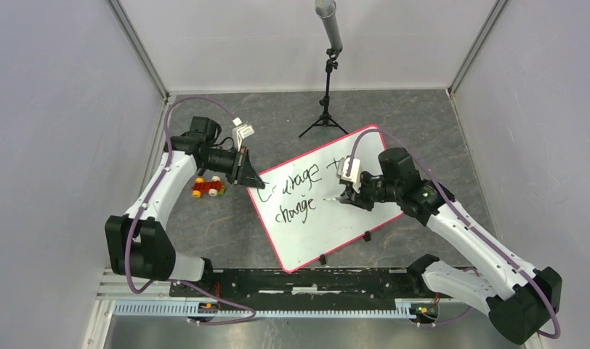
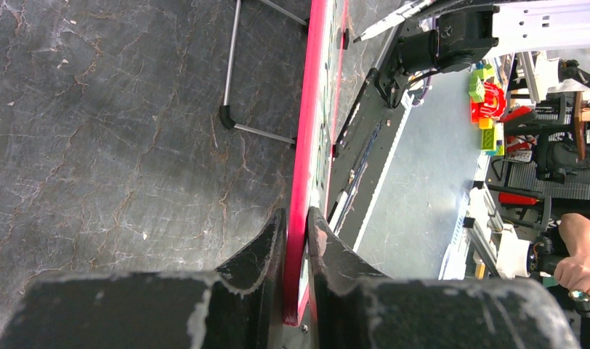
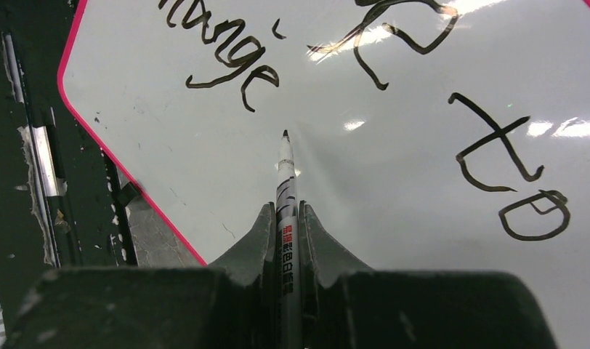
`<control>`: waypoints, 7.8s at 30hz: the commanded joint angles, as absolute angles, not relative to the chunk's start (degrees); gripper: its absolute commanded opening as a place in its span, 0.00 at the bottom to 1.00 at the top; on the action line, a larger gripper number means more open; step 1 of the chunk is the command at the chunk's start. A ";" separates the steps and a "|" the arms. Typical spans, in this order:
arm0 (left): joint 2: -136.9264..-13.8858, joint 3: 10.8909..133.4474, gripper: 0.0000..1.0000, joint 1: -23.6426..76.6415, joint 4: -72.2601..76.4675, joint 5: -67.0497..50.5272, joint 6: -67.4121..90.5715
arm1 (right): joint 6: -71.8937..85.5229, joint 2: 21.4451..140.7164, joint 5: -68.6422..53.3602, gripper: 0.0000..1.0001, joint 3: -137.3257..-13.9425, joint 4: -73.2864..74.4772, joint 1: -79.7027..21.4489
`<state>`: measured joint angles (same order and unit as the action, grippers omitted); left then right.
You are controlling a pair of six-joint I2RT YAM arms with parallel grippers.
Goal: Write a sentence on the whiteboard
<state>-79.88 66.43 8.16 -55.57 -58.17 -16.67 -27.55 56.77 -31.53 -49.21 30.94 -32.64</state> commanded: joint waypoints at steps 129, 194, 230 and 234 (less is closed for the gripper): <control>-80.44 66.71 0.02 10.46 -54.67 -53.88 -19.01 | -29.53 53.84 -21.90 0.00 -47.11 32.47 -32.70; -80.97 67.24 0.02 10.46 -54.71 -53.58 -19.16 | -30.53 55.56 -15.60 0.00 -51.07 31.59 -31.67; -80.52 67.23 0.02 10.63 -54.74 -53.66 -18.98 | -31.28 53.86 -17.60 0.00 -52.65 35.06 -31.51; -80.52 67.15 0.02 10.63 -54.67 -53.57 -18.92 | -31.31 54.92 -17.75 0.00 -52.34 33.81 -31.47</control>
